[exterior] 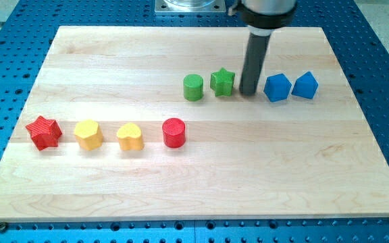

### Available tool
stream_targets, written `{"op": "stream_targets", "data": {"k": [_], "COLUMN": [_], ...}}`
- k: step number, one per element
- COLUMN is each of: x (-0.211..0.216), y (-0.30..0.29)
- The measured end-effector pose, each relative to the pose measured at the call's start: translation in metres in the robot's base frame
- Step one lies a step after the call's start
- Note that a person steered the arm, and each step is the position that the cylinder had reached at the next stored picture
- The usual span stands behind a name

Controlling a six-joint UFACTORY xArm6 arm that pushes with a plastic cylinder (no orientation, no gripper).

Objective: Pair up the green blocks and blue blocks

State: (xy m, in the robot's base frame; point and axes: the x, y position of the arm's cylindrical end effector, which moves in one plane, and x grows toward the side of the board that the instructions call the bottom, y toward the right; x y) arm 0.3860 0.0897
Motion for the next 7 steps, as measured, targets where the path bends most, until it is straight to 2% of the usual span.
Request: {"op": "stream_targets", "data": {"k": [1, 2, 3, 4, 5, 6, 7], "x": [0.011, 0.031, 0.021, 0.021, 0.046, 0.127, 0.135], "y": [-0.053, -0.015, 0.034, 0.048, 0.037, -0.004, -0.056]}}
